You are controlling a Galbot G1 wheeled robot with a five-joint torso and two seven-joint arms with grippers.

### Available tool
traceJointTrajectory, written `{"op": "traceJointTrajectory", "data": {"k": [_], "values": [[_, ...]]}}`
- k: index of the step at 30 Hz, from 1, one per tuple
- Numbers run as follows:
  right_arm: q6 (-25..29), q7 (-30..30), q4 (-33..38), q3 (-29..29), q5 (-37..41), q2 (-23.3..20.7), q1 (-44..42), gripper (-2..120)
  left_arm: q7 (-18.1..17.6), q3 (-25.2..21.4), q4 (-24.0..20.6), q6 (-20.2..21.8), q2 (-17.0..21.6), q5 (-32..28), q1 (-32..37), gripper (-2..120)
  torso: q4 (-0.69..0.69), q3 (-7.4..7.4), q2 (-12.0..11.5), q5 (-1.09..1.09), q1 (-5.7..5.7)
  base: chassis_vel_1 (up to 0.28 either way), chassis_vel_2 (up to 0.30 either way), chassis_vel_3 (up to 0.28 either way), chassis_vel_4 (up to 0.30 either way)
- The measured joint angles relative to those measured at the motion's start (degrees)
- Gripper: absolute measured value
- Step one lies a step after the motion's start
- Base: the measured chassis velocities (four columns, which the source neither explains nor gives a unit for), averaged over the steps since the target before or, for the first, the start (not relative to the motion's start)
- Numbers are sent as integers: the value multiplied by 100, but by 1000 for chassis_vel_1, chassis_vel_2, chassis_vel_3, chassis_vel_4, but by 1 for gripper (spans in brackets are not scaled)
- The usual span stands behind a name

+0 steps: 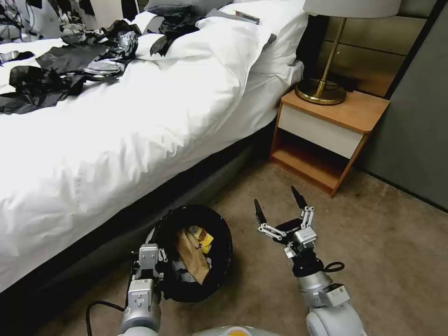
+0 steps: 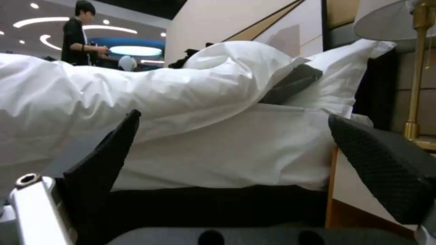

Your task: Pick up the trash bin, then pick up the garbage from the floor and place it into the trash bin.

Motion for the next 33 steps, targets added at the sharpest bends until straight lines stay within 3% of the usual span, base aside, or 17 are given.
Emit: {"op": "traceJointTrajectory", "data": {"k": [15,33], "values": [[-96,262,-72,61,36,-34,67,100,6,20,-149,95,24,18,151,1,0,0,0,0,0,30,35,27,30],[-264,323,-82,-23,-9,-97,174,100,46,17,-296,179,48,-83,265,1,1,0,0,0,0,106,105,111,109]]}}
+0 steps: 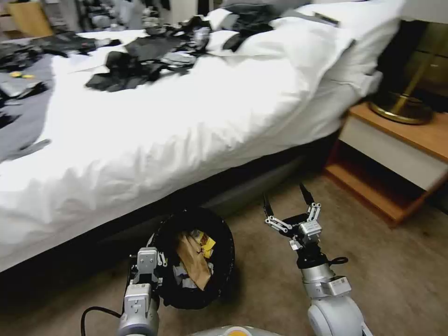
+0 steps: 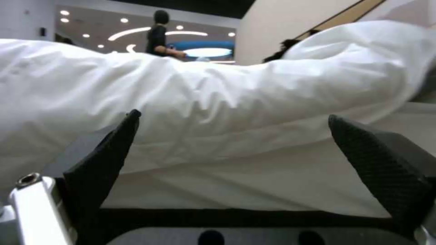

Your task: Pick up the trash bin, then pick up the garbage from the floor and place it into the trash bin.

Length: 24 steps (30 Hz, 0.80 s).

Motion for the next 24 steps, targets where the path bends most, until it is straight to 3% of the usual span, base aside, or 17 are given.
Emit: {"op": "traceJointTrajectory", "data": {"k": [24], "values": [[-147,-158,-17,-128,-75,6,59,100,-13,4,-112,143,51,-188,-8,1,0,0,0,0,0,121,126,128,124]]}}
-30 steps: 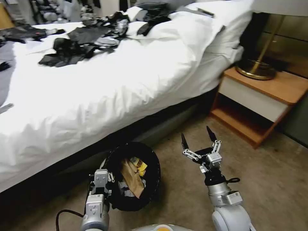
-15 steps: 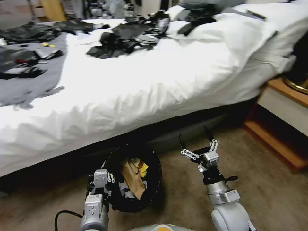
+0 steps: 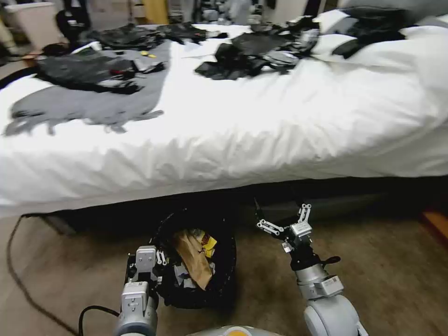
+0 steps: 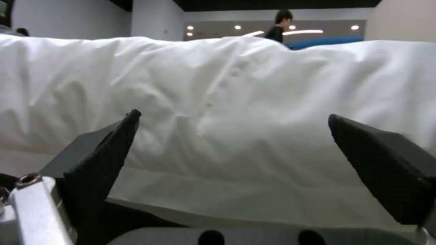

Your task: Pick up the trash bin, then pick up the garbage from the floor and place it into the trash bin.

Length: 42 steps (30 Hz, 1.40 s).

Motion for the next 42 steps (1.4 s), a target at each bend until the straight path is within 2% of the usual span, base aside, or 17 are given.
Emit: {"op": "traceJointTrajectory", "data": {"k": [42], "values": [[-33,-141,120,48,-40,-109,-39,100,-122,-52,-278,279,9,-79,17,1,-1,0,0,-1,0,124,128,125,123]]}}
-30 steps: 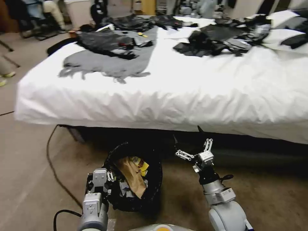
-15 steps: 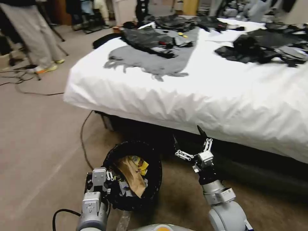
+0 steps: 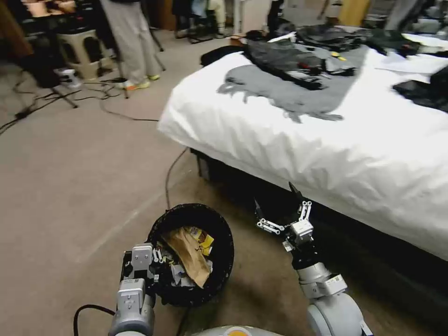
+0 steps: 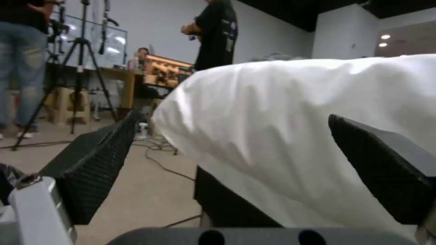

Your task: Pick up the trash bin, then pick up the garbage from the floor and place it into the trash bin.

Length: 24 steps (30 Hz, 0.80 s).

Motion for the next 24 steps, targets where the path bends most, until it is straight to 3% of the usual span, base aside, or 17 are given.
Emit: {"op": "traceJointTrajectory", "data": {"k": [24], "values": [[104,-165,-124,-23,-28,6,4,100,15,-97,-79,68,-47,-151,-62,1,1,0,0,0,-1,124,121,130,132]]}}
